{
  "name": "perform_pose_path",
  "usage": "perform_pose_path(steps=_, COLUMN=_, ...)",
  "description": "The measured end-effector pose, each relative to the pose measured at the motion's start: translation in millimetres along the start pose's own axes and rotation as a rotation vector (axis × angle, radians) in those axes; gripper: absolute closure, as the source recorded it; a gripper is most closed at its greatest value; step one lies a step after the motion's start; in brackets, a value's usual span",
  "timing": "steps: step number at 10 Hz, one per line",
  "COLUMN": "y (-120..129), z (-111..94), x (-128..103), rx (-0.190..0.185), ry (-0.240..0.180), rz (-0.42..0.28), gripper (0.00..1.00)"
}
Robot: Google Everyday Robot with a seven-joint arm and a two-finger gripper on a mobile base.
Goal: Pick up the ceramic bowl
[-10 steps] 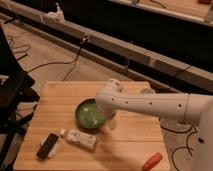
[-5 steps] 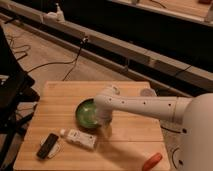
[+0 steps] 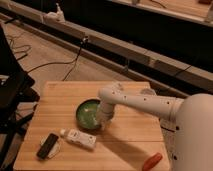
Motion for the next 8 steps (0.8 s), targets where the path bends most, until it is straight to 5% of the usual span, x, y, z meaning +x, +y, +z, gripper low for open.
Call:
perform_pose_path(steps=3, y=-15.2, z=-26.8, x=21.6, rx=0.056, ry=-0.008, rz=0.053, gripper=1.0)
perform_pose_path(steps=8, y=-39.0, z=-145.1, x=39.1, rx=0.289, ry=-0.014, rz=0.078, gripper=1.0)
